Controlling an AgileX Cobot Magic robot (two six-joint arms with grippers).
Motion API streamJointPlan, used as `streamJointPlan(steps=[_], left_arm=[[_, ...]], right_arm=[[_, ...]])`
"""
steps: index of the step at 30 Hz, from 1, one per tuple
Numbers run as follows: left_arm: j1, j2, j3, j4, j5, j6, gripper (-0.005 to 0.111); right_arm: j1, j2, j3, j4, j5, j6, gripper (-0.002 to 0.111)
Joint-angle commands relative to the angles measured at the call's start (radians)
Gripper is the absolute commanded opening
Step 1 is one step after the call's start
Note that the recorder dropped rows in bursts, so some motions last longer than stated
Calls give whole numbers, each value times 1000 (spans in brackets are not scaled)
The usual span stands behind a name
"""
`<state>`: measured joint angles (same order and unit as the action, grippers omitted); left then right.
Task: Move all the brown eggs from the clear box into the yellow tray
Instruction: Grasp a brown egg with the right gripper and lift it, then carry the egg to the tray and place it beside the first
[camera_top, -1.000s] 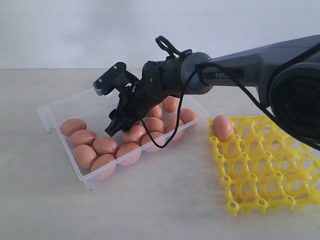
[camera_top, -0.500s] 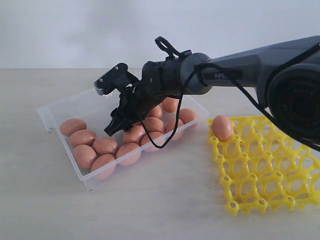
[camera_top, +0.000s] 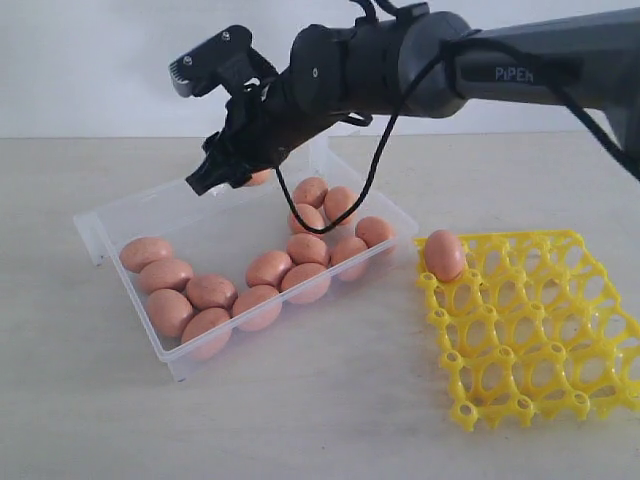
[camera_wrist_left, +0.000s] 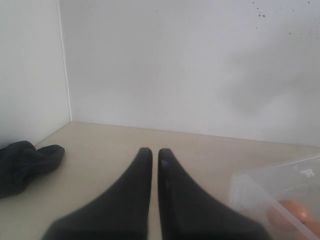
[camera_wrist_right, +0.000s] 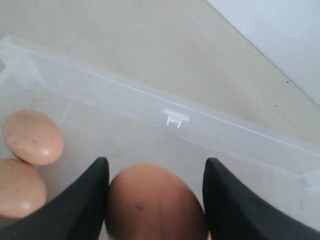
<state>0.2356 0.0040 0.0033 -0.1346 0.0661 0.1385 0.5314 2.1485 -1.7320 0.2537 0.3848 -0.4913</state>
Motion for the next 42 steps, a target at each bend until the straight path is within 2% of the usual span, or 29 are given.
streamJointPlan(steps=[1,3,6,8,9,10,11,12,15,16,17,21,25,32,42], left_arm=[[-1,-4,-3,0,-13,2,4],[-1,-4,-3,0,-15,2,4],[-1,-4,-3,0,-15,2,4],[-1,-4,-3,0,-15,2,4],[-1,-4,-3,0,-15,2,4],[-1,-4,-3,0,-15,2,4],[-1,-4,-3,0,-15,2,4],[-1,-4,-3,0,-15,2,4],[-1,-4,-3,0,-14,2,4],[-1,-4,-3,0,-14,2,4],[-1,-4,-3,0,-14,2,4],[-1,-4,-3,0,-14,2,4],[-1,-4,-3,0,-14,2,4],[-1,-4,-3,0,-14,2,4],[-1,-4,-3,0,-15,2,4]], right_arm=[[-37,-66,28,121,-21,96,0],[-73,-129,125,195,-139,91,0],[-113,-270,333,192,-290,55,0],[-152,-468,633,190,-614,33,0],[-162,-508,699,190,-703,38,0],[-188,-593,862,190,-929,95,0],[-202,-619,923,190,-1012,131,0],[-238,-663,1057,190,-1159,256,0],[-303,-663,1231,57,-1193,535,0],[-313,-639,1295,-75,-1247,638,0],[-313,-615,1331,-121,-1309,664,0],[-313,-522,1373,-80,-1373,725,0],[-313,-404,1371,-73,-1473,728,0],[-313,-268,1371,-75,-1533,698,0],[-313,-252,1371,6,-1564,631,0]])
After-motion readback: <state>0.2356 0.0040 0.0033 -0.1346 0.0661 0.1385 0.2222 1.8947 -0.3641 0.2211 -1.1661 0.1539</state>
